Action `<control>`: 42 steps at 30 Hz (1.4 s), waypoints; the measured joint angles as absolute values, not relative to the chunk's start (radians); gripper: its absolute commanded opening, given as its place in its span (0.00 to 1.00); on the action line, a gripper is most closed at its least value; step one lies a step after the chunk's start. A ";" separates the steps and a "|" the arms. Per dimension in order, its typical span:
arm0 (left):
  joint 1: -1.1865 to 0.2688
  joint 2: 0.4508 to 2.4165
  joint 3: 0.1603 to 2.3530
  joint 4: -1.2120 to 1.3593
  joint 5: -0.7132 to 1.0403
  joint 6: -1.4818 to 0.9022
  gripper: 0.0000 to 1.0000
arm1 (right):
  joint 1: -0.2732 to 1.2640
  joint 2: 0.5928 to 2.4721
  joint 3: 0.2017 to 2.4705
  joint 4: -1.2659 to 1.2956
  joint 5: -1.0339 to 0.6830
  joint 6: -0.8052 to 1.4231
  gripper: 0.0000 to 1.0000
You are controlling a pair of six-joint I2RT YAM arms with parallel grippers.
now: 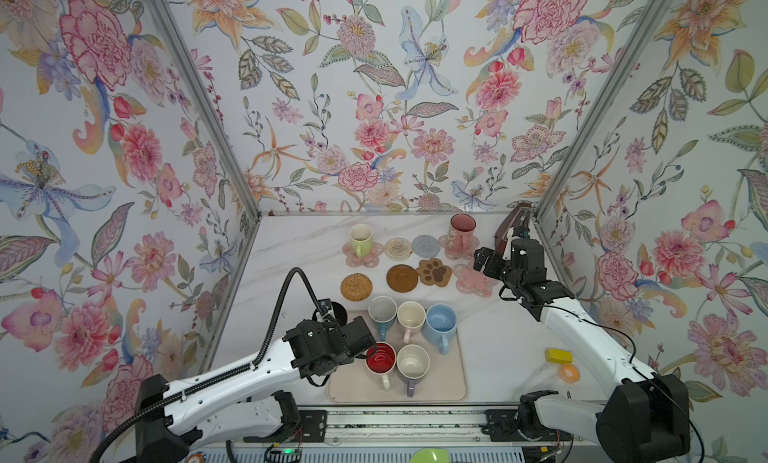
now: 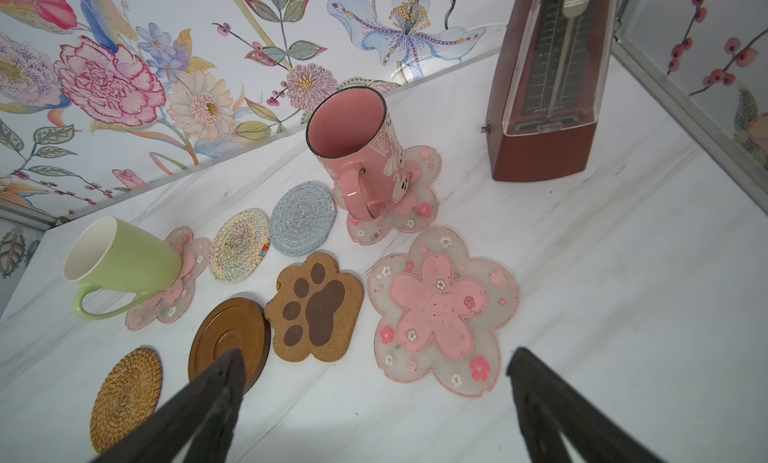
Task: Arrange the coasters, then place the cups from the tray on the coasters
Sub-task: 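Close the left gripper on the black mug rim and lift it, then carry the black mug with the left gripper over the woven round coaster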
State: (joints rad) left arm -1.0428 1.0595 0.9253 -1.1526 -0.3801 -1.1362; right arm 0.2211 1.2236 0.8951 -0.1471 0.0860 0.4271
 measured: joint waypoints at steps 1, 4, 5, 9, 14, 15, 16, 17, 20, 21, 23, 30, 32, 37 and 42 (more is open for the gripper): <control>-1.011 1.065 0.933 -1.133 -0.382 -1.083 0.00 | 0.221 1.223 0.895 -0.151 0.086 0.427 0.99; -0.921 1.093 0.961 -1.068 -0.382 -0.915 0.00 | 0.221 1.219 0.895 -0.173 0.086 0.426 0.99; -0.896 1.107 0.974 -1.051 -0.382 -0.867 0.00 | 0.221 1.216 0.895 -0.183 0.086 0.426 0.99; -0.800 1.174 1.002 -0.936 -0.379 -0.668 0.00 | 0.221 1.180 0.895 -0.224 0.094 0.426 0.99; -0.677 1.250 1.002 -0.796 -0.328 -0.494 0.00 | 0.221 1.124 0.895 -0.265 0.108 0.426 0.99; -0.656 1.268 1.002 -0.770 -0.319 -0.461 0.00 | 0.221 1.114 0.895 -0.275 0.112 0.426 0.99; -0.639 1.283 1.002 -0.748 -0.314 -0.434 0.00 | 0.221 1.105 0.895 -0.285 0.113 0.426 0.99; -0.625 1.296 1.002 -0.727 -0.309 -0.411 0.00 | 0.221 1.098 0.895 -0.292 0.115 0.426 0.99; -0.577 1.321 0.997 -0.652 -0.264 -0.355 0.00 | 0.221 1.082 0.895 -0.309 0.120 0.426 0.99; -0.563 1.327 0.992 -0.625 -0.252 -0.341 0.00 | 0.221 1.079 0.895 -0.315 0.121 0.426 0.99; -0.543 1.340 0.983 -0.578 -0.231 -0.321 0.00 | 0.221 1.077 0.895 -0.327 0.124 0.427 0.99; -0.522 1.401 0.966 -0.484 -0.163 -0.278 0.00 | 0.221 1.057 0.882 -0.352 0.140 0.427 0.99; -0.522 1.408 0.957 -0.470 -0.147 -0.275 0.00 | 0.221 1.054 0.881 -0.356 0.142 0.429 0.99; -0.517 1.427 0.942 -0.451 -0.122 -0.265 0.00 | 0.221 1.053 0.879 -0.356 0.142 0.431 0.99; -0.509 1.452 0.937 -0.438 -0.108 -0.258 0.00 | 0.221 1.053 0.867 -0.357 0.142 0.433 0.99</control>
State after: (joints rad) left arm -0.5087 1.4521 0.9375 -0.4381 -0.1078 -0.2584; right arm 0.2211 1.0531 0.8669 -0.3573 0.1425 0.4332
